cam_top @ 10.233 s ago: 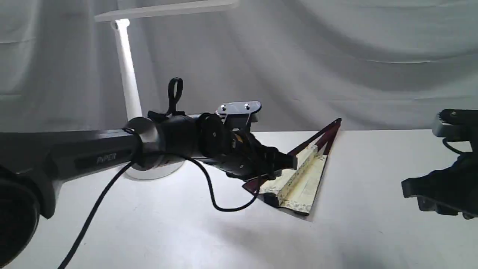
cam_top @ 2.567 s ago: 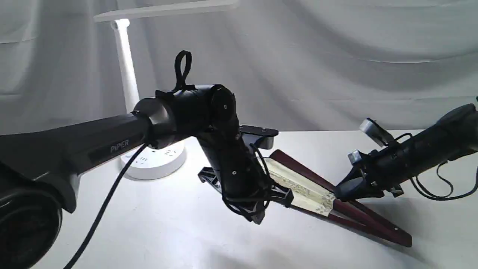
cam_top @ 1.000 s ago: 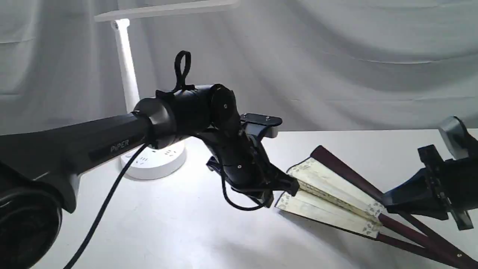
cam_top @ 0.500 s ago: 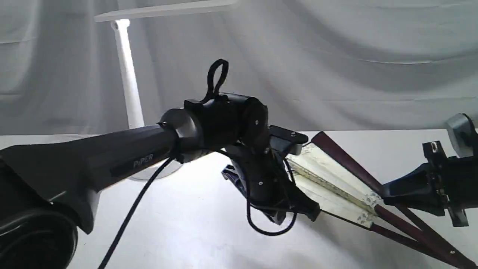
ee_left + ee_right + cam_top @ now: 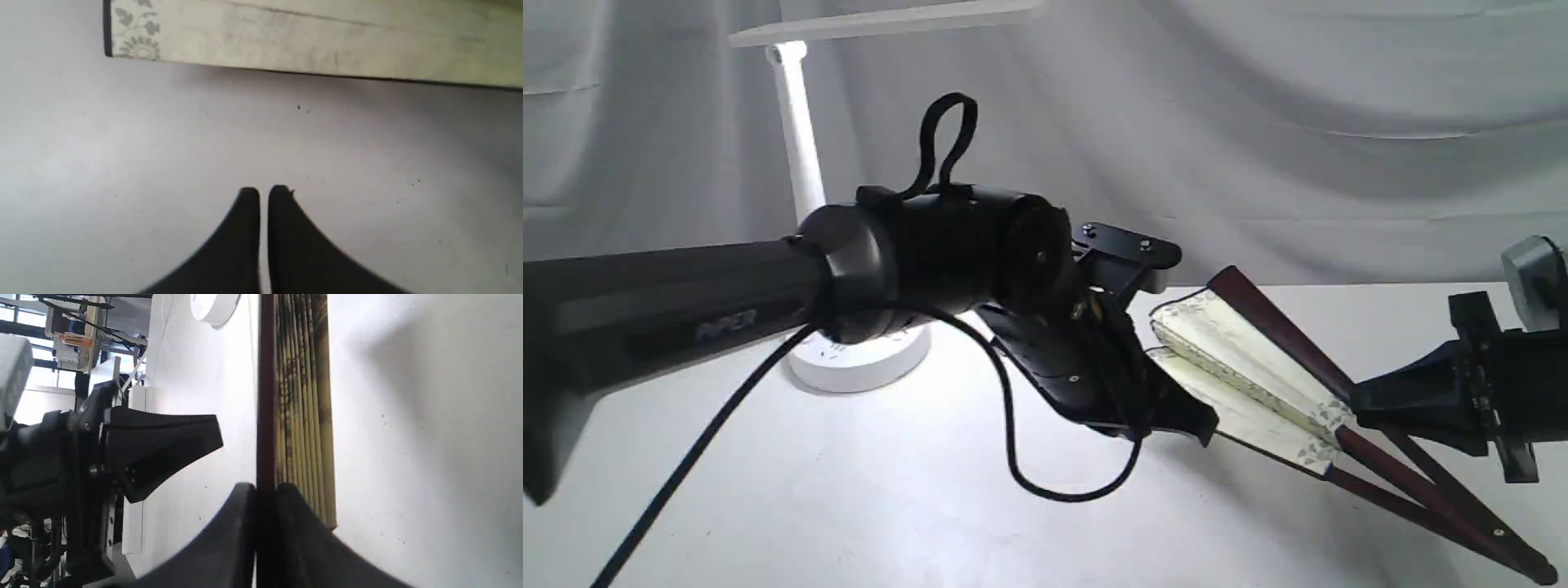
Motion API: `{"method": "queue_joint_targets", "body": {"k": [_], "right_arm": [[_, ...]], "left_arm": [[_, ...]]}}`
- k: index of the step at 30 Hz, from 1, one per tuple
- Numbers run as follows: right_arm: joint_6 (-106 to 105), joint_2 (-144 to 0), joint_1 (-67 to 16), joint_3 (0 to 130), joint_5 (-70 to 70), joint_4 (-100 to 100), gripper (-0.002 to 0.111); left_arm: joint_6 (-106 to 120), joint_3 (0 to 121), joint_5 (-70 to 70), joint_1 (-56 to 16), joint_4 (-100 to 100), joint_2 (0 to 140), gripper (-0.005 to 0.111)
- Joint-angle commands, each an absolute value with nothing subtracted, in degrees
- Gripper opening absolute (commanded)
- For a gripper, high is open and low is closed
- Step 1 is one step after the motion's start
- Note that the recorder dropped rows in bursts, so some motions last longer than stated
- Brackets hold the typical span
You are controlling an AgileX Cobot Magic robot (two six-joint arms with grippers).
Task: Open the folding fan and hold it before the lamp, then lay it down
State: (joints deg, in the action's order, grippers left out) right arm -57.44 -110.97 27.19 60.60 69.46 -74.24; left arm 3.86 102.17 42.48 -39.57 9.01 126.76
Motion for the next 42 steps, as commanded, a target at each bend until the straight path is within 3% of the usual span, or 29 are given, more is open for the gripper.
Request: {"method": "queue_joint_targets", "body": {"k": [1,9,24,32,36,42], "right_arm": [[-58.2,-110.2,27.4,60.5,70.0,-75.5,0.000],[-58.2,-110.2,27.4,60.5,70.0,-75.0,0.000],[-58.5,-110.2,27.4,60.5,70.0,-75.0,0.000],[-58.7,-110.2,27.4,60.5,70.0,-75.1,0.000],[-58.7,-110.2,27.4,60.5,70.0,-75.1,0.000],[-58.7,-110.2,27.4,60.5,70.0,-75.3,0.000]], "left_arm": [[4.6,93.2,29.1,-39.6,9.3,122.9,0.000],[4.8,76.5,3.0,-39.6,9.3,119.3,0.000],[-7.9,60.8,-37.1,-40.9,1.3,119.3,0.000],[-23.2,60.8,-39.0,-40.9,-0.4,120.6,0.001],[-31.1,62.7,-40.7,-40.9,-4.4,123.4,0.010],[-36.5,67.0,-43.6,-40.9,-9.2,128.1,0.041]]}}
